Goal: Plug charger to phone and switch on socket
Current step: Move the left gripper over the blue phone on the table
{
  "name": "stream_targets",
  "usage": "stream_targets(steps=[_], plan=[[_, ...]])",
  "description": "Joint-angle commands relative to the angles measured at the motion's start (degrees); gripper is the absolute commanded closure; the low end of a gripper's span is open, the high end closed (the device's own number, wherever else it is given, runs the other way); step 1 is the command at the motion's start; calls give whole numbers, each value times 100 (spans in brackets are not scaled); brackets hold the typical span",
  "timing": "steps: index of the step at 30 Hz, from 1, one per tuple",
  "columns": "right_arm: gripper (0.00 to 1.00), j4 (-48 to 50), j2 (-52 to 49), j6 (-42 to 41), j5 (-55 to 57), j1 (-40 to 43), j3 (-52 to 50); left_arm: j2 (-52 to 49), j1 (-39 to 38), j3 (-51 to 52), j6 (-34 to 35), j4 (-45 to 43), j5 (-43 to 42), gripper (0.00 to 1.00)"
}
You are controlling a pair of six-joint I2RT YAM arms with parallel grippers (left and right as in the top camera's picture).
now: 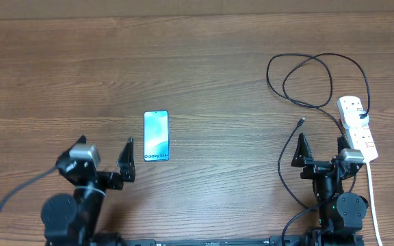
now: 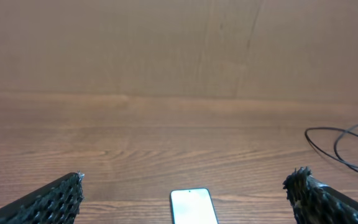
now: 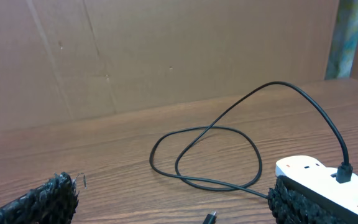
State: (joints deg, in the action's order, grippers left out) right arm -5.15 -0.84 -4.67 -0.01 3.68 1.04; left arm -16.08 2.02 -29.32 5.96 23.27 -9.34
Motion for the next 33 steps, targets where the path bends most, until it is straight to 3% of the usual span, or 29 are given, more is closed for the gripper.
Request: stream_targets(steps=[1, 9, 19, 25, 33], plan=[[0, 33, 68, 24, -9, 13, -59, -754, 48, -682, 68, 101, -258, 0], [0, 33, 68, 24, -9, 13, -59, -2850, -79, -2404, 92, 960, -704, 0], [0, 33, 68, 24, -9, 13, -59, -5097, -1174, -4266, 258, 2787, -439, 0], [0, 33, 66, 24, -9, 13, -59, -5882, -1530, -4428, 479, 3202, -232, 1], [0, 33, 68, 24, -9, 13, -59, -6778, -1530, -4428, 476, 3657, -549, 0]])
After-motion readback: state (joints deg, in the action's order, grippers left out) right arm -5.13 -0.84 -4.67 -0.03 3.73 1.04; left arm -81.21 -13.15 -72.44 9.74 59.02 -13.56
